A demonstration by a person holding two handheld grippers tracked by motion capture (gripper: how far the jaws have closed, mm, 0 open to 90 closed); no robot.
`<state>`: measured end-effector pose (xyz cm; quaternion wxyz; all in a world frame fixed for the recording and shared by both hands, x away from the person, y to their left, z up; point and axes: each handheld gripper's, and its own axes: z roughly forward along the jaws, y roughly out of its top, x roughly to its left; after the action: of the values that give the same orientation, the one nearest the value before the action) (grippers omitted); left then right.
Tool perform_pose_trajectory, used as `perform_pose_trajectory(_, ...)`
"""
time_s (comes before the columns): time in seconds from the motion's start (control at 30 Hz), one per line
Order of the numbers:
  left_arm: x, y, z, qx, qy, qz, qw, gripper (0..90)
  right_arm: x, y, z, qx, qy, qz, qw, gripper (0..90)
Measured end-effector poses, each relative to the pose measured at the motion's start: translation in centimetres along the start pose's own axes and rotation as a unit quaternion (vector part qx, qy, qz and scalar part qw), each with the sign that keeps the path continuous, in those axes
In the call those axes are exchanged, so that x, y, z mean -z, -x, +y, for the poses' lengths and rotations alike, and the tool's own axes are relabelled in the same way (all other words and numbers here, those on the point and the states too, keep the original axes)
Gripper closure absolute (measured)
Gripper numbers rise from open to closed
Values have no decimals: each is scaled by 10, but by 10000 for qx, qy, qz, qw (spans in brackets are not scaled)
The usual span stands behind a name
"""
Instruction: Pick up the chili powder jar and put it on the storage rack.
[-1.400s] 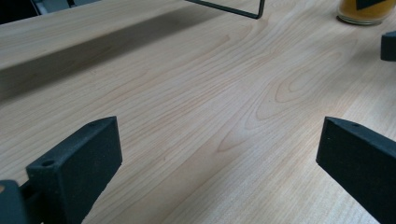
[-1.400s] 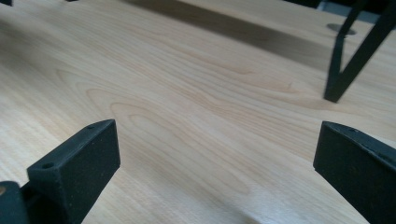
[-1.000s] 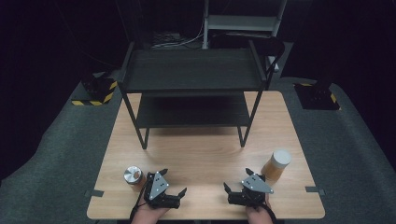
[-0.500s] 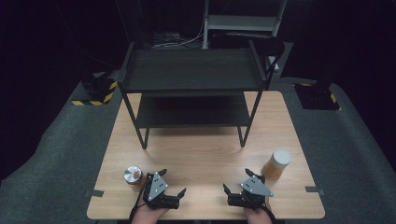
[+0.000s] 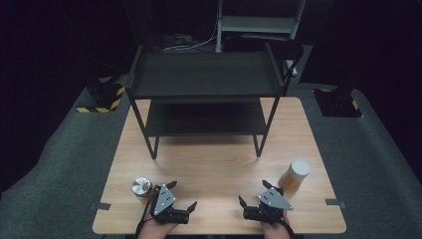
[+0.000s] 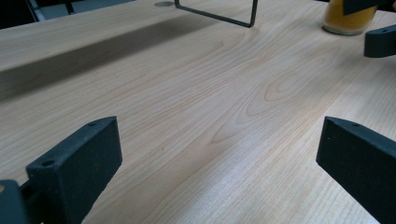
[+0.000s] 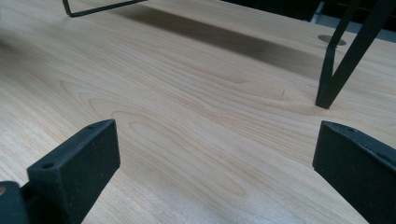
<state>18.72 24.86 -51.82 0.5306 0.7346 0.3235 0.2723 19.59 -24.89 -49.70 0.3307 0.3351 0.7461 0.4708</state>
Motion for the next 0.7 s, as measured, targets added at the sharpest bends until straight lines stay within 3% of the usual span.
perform_pose_trajectory(0.3, 13, 6, 17, -99, 169, -8, 9998, 4, 0, -1, 1, 38, -16, -5, 10000, 0)
perform_pose_trajectory(0.47, 23, 3, 20, -45, 322, -38, 9995, 4, -1, -1, 2, 32, -55, -4, 10000, 0)
perform_pose_trajectory(0.7, 37, 0, 23, -36, 459, 127, 9989, 4, -1, -1, 2, 36, -41, 1, 10000, 0)
